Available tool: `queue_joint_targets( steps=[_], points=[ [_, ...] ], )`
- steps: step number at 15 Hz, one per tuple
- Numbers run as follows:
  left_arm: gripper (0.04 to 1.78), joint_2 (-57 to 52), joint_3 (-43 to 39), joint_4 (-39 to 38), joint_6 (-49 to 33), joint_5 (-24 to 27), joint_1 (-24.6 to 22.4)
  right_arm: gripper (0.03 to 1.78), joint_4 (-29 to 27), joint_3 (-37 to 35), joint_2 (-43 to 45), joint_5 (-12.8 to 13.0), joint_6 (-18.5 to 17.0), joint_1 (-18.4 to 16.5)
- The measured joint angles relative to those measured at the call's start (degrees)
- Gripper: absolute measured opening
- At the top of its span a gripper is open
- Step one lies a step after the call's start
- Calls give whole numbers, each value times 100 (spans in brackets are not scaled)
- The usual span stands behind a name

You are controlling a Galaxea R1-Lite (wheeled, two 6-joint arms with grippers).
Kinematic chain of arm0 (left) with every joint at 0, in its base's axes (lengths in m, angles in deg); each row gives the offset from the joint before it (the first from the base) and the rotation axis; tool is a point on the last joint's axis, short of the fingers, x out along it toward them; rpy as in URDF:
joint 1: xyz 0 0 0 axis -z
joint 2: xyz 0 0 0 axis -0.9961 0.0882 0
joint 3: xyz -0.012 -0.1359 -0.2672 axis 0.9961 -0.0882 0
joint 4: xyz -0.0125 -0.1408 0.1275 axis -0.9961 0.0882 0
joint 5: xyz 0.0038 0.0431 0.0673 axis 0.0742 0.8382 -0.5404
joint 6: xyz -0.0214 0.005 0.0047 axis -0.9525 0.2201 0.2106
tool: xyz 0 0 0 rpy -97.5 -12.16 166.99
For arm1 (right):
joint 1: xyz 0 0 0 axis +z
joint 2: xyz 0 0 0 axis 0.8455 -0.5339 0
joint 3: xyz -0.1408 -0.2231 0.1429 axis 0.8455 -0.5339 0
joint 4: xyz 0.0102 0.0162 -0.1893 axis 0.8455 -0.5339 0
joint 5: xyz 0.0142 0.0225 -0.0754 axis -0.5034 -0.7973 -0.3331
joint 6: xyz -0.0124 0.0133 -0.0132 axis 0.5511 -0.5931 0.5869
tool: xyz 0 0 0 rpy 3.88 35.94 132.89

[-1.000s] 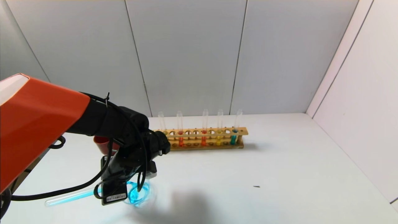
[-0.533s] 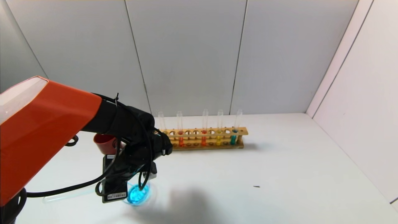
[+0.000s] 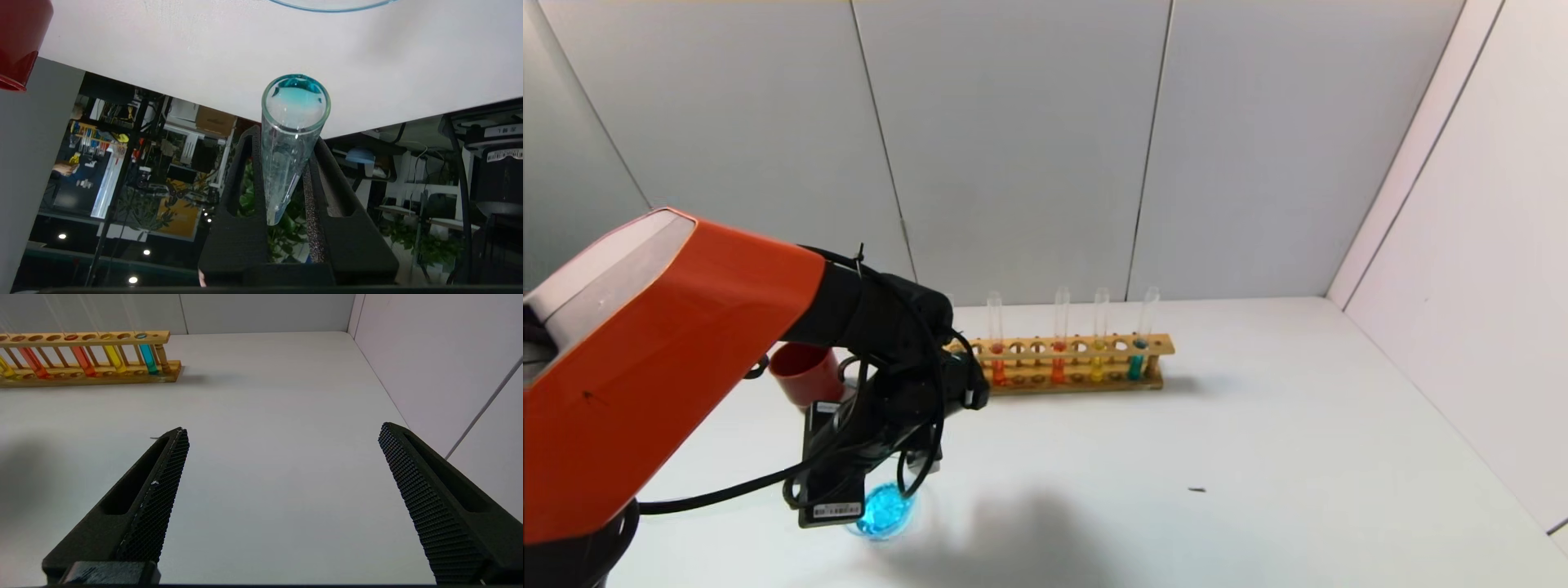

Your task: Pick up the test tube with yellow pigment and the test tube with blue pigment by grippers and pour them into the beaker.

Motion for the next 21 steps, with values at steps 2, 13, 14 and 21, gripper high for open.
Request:
queue_joint_targets(
  steps=[2, 13, 14, 21],
  points=[
    [31, 116, 157, 218, -11, -5, 60, 170, 0, 0, 0, 0, 0, 0],
    [31, 477, 553, 540, -35, -72, 160, 170, 0, 2, 0, 0, 0, 0],
    [31, 479, 553, 542, -33, -69, 184, 170, 0, 2, 0, 0, 0, 0],
    [31, 380, 553, 472, -157, 20, 250, 170, 2, 2, 0, 0, 0, 0]
  ],
)
